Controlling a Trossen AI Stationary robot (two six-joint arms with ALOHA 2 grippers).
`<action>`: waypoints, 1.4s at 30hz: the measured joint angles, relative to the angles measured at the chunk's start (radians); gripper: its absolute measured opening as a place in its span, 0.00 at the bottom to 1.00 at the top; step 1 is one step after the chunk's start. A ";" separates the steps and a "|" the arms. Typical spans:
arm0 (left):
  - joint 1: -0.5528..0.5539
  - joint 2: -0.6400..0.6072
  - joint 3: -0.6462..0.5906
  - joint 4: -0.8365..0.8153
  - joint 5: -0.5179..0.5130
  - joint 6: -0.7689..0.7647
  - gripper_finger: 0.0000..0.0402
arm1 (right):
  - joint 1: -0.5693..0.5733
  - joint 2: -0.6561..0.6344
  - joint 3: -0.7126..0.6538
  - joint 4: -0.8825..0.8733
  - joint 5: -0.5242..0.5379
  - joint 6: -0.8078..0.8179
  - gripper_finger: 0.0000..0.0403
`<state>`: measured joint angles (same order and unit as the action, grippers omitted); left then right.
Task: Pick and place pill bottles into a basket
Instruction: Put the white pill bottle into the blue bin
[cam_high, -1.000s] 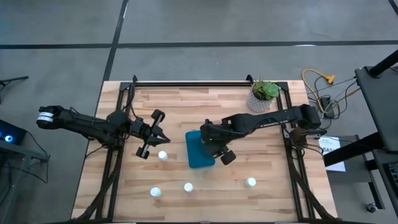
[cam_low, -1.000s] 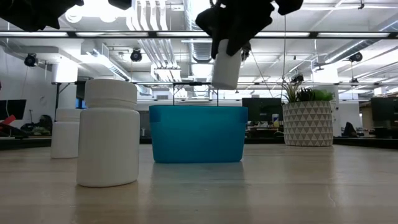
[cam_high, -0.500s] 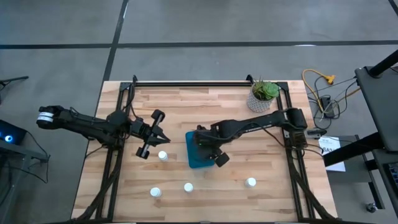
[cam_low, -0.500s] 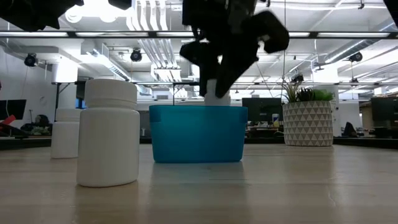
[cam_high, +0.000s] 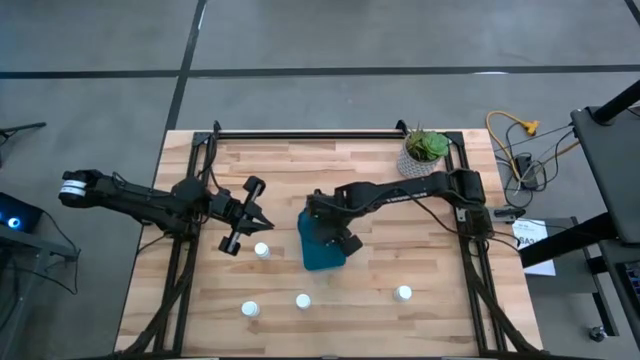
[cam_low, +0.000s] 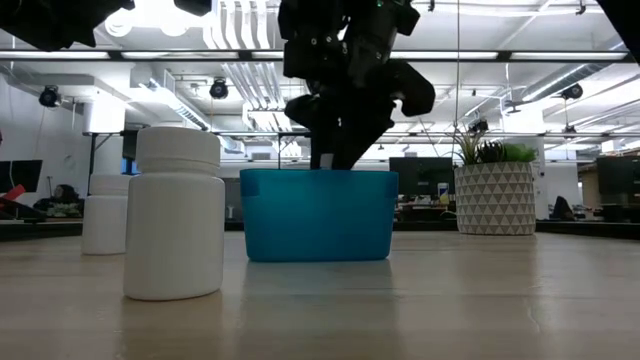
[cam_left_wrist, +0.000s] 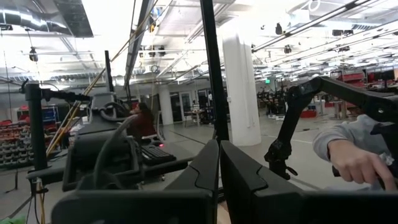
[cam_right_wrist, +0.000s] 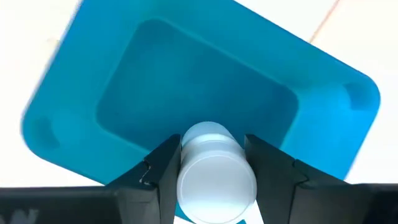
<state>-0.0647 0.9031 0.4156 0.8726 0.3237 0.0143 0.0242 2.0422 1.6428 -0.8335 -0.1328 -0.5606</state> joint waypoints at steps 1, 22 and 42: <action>0.000 0.000 0.000 0.000 0.000 0.000 0.00 | 0.000 0.000 -0.002 0.004 -0.017 0.000 0.36; 0.000 0.000 0.000 0.000 0.000 0.001 0.00 | 0.001 0.004 -0.046 0.029 -0.024 -0.024 0.37; 0.000 0.000 0.000 0.000 -0.001 0.001 0.00 | -0.006 0.005 -0.051 0.032 -0.003 -0.026 0.43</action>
<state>-0.0648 0.9031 0.4152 0.8725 0.3224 0.0153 0.0185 2.0469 1.5921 -0.8017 -0.1360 -0.5870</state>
